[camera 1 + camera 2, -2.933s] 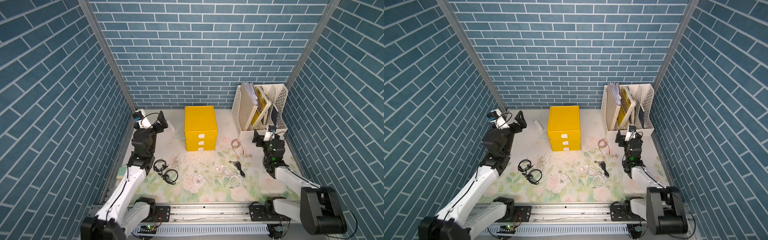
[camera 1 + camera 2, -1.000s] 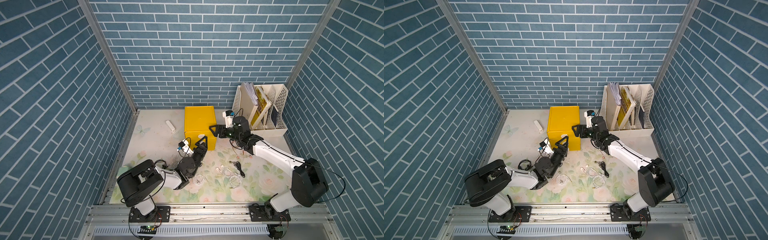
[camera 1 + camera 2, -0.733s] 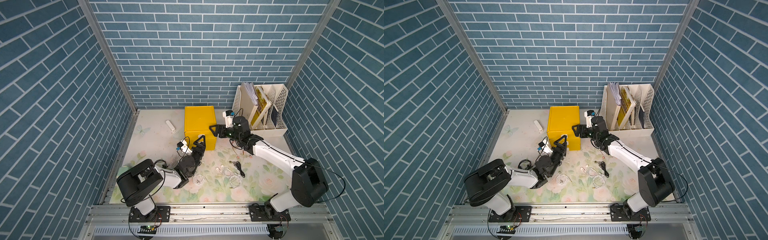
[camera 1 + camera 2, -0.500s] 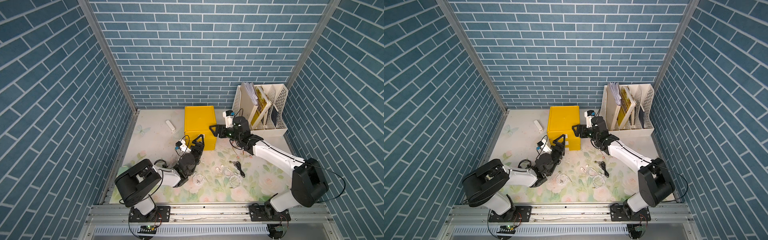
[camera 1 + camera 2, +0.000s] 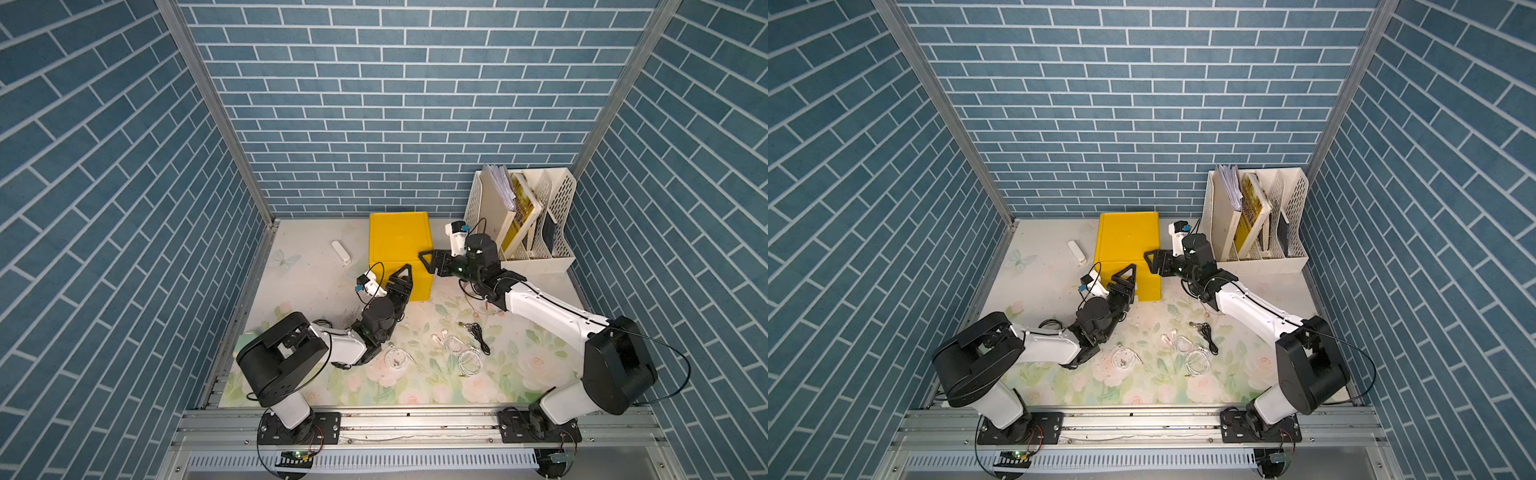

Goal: Place the wired earphones into the drawer by color
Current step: Open the drawer in the storage box.

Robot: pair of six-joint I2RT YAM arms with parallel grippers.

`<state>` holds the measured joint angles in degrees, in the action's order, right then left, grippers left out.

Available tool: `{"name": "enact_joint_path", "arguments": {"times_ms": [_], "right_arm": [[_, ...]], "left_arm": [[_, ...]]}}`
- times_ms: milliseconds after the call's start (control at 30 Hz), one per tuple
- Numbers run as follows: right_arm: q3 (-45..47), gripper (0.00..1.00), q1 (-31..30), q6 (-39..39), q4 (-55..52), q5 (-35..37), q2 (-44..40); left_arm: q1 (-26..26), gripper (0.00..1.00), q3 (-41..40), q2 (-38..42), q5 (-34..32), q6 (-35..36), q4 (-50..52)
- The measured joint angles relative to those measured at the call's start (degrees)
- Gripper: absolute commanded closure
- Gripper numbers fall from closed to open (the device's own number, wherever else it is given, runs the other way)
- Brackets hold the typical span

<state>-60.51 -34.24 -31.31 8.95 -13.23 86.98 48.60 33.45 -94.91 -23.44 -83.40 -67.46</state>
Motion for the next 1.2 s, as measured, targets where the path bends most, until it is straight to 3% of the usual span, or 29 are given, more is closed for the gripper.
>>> {"name": "enact_joint_path", "arguments": {"times_ms": [433,1200], "right_arm": [[0.2,0.21,0.0,0.0,0.5,0.2,0.0],[0.3,0.22,-0.4,0.0,0.8,1.1,0.0]], "left_arm": [[-1.0,0.53,0.1,-0.1,2.8,-0.7,0.2],[-2.2,0.64,-0.7,4.1,6.2,0.7,5.4]]}}
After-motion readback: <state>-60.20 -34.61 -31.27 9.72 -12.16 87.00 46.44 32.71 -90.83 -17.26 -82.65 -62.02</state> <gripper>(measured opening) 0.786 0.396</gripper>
